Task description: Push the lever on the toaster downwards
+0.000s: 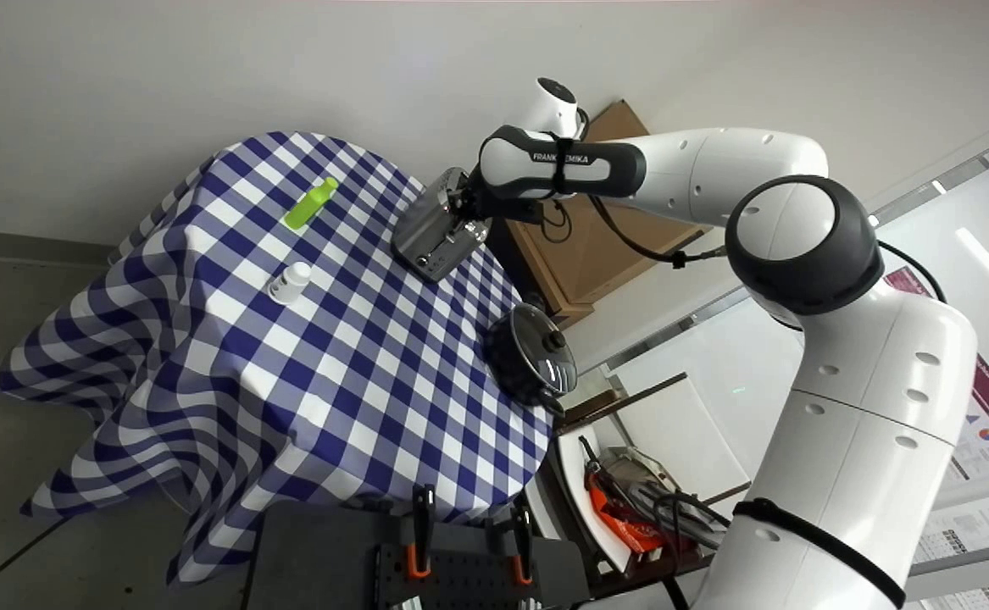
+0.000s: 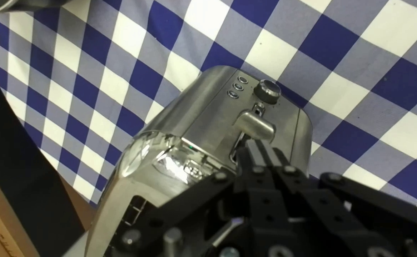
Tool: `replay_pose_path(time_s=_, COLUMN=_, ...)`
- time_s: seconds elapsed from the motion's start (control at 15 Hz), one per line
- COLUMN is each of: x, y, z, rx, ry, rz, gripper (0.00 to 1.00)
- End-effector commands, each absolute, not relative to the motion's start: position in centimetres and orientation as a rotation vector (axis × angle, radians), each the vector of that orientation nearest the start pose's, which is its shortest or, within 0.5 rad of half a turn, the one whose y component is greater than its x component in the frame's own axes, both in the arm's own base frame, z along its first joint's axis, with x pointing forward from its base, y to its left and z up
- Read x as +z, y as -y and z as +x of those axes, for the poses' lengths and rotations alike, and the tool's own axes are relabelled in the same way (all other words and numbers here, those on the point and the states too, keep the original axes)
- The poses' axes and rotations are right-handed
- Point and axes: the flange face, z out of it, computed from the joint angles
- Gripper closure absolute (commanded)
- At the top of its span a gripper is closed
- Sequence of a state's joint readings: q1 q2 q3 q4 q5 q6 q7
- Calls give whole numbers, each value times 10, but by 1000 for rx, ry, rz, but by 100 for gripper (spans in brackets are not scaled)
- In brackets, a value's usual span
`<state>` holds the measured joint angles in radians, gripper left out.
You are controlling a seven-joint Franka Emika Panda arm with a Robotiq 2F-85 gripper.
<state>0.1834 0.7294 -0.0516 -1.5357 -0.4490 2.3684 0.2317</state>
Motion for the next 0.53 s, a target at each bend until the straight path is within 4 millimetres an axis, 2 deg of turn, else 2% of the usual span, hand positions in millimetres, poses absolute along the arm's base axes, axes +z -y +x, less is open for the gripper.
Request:
replay_pose_path(time_s=0.0, x=224, y=-98, z=730, rx=-321, ry=433, rz=-3454, gripper=100)
replay_pose_path(time_s=0.47, x=187, y=-97, z=732, rx=-256, ry=449, rz=-3454, gripper=100)
